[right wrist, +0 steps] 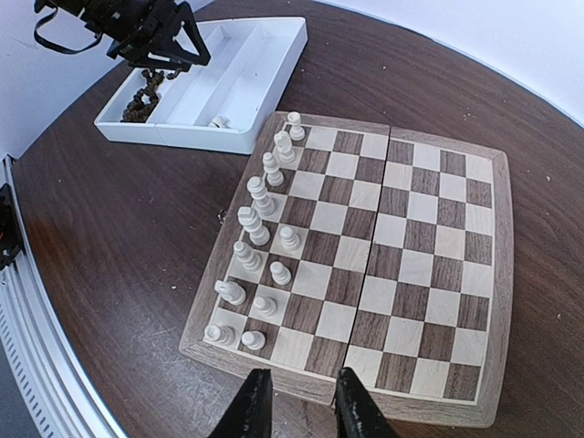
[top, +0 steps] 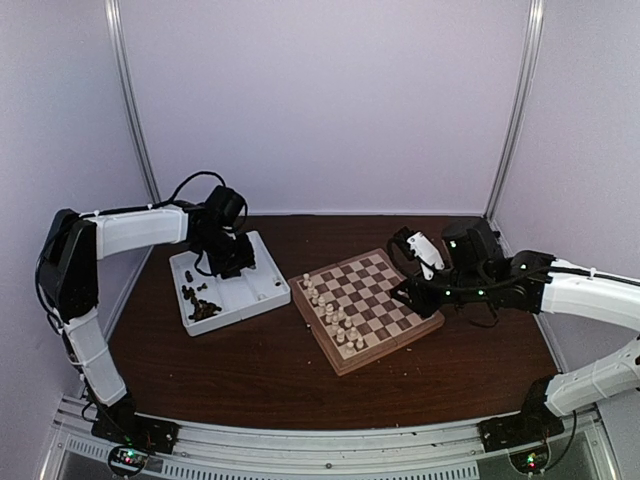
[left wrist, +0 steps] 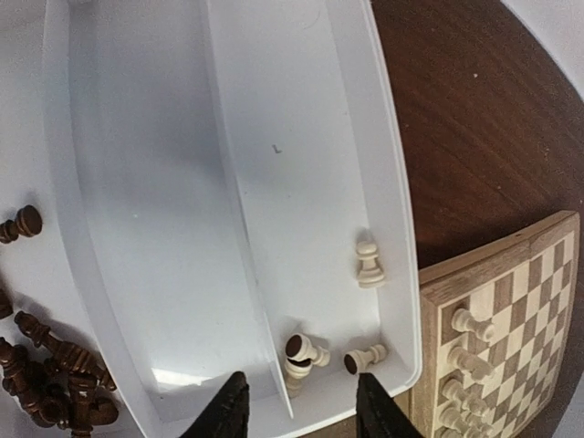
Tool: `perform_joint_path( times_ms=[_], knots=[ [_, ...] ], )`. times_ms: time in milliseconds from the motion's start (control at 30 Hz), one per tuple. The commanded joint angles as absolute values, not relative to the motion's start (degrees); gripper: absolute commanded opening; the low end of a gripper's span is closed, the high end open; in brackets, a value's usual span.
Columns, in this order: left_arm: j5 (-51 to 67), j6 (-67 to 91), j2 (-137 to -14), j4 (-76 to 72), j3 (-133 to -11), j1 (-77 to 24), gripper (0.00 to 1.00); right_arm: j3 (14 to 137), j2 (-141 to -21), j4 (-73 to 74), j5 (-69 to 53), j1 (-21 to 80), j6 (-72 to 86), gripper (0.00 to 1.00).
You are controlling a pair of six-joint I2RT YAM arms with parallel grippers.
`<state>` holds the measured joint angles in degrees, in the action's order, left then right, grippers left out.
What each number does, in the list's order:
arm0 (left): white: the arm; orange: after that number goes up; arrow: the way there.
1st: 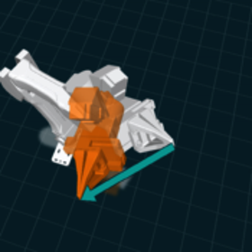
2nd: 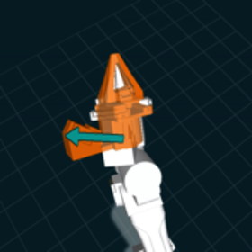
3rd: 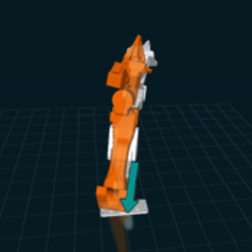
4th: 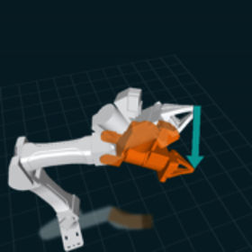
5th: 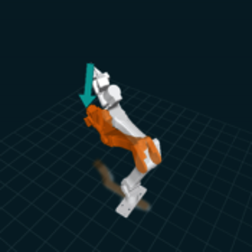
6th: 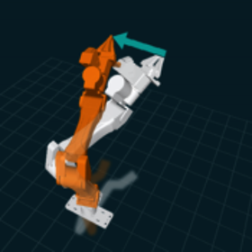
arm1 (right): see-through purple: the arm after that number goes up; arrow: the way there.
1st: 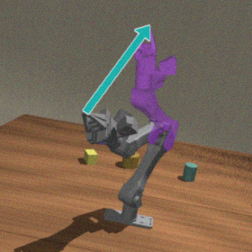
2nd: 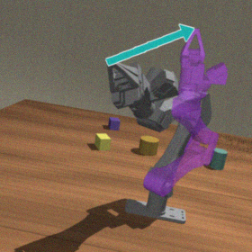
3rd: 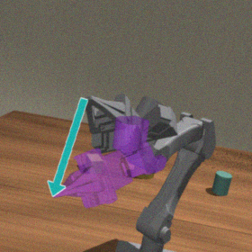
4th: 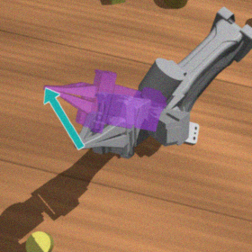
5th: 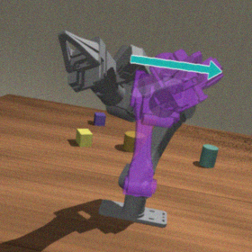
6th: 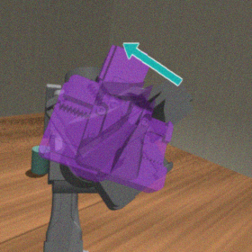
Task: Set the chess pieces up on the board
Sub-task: Pick up the chess piece from the storage box.
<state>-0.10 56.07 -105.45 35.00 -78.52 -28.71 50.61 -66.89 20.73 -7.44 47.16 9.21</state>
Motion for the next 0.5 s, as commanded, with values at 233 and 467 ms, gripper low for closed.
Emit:
perform_joint_path(
  times_ms=[233,467],
  knots=[
    [5.1,57.3,-109.9,31.0,-82.4,-29.0,0.40,50.0,-67.9,18.1,-7.8,46.8,9.3,0.26],
    [8.3,57.5,-115.7,28.5,-84.8,-29.0,0.39,49.7,-67.5,18.7,-7.7,46.9,9.3,0.26]
  ],
)
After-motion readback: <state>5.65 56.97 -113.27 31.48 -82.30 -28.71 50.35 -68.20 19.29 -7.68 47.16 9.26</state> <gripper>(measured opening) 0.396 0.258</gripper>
